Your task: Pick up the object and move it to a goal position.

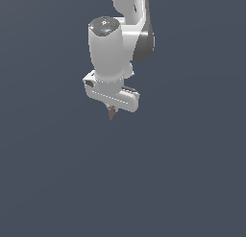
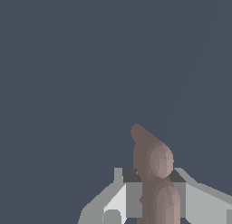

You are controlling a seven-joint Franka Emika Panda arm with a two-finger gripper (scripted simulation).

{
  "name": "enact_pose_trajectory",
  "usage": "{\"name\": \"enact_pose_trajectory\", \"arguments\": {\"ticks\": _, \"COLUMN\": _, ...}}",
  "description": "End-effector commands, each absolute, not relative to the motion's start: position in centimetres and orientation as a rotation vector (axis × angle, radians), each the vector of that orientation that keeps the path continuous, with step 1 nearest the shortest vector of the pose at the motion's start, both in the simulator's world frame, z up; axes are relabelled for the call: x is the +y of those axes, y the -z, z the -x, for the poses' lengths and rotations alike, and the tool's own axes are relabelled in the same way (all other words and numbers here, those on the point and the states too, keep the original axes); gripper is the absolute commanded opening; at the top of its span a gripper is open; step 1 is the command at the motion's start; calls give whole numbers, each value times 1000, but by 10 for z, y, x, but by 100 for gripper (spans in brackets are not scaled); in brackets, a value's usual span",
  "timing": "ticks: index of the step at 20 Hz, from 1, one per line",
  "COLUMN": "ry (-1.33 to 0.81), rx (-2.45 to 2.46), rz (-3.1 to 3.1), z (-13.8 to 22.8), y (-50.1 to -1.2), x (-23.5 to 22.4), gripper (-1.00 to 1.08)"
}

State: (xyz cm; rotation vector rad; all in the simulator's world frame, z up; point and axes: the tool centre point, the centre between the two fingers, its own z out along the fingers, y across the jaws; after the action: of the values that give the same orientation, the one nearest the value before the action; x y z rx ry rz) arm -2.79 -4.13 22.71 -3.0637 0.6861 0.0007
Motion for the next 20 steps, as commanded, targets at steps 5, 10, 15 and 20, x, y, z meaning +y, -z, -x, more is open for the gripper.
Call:
{"name": "enact_pose_trajectory", "arguments": {"ticks": 5, "ry": 0, "rx": 686, "rz": 3064, "z": 63, "y": -279, "x": -38, "gripper": -100}}
{"name": "enact_pose_trajectory", "arguments": {"ticks": 10, "ry": 0, "rx": 687, "rz": 3065, "z": 89, "y": -320, "x": -36, "gripper": -100}}
{"name": "enact_pose_trajectory", "arguments": {"ticks": 15, "ry": 0, "rx": 687, "rz": 3066, "z": 110, "y": -353, "x": -34, "gripper": -100}}
{"name": "enact_pose_trajectory", "arguments": {"ticks": 20, "ry": 0, "rx": 687, "rz": 3066, "z": 124, "y": -377, "x": -33, "gripper": -100}}
